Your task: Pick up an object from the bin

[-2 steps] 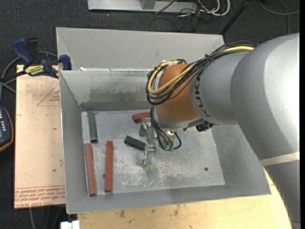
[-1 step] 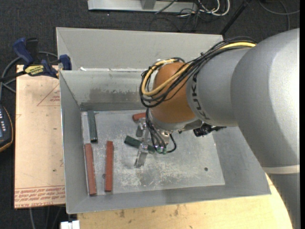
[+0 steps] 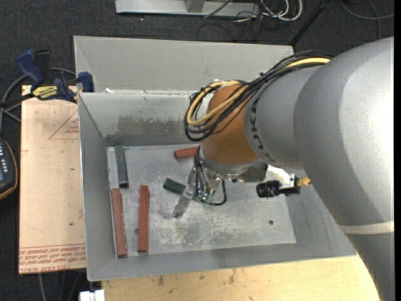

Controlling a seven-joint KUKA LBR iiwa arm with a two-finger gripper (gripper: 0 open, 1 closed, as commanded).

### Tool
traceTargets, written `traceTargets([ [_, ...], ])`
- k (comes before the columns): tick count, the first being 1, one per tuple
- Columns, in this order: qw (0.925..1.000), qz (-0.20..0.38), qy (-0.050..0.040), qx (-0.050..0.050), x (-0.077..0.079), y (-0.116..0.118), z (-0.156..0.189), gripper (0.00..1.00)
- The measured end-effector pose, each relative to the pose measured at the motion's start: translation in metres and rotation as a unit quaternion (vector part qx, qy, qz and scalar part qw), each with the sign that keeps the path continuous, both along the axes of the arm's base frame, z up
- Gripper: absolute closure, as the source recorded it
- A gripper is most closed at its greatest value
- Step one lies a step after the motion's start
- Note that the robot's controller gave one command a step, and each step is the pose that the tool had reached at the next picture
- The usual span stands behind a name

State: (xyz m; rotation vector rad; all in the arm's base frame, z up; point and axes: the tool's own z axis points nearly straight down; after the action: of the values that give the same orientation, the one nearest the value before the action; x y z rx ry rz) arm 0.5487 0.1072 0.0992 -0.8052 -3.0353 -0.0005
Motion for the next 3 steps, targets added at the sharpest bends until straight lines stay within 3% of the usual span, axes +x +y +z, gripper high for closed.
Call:
traceTargets([
  [1,0.9978,-0.066,0.0006,0.0,0.0017,-0.0048,-0.0302,0.0],
  [2,0.9979,-0.065,-0.0004,0.0,0.0019,-0.0043,-0.0302,0.0],
  [3,0.9979,-0.064,-0.0014,0.0,0.0028,-0.004,-0.0287,1.0],
])
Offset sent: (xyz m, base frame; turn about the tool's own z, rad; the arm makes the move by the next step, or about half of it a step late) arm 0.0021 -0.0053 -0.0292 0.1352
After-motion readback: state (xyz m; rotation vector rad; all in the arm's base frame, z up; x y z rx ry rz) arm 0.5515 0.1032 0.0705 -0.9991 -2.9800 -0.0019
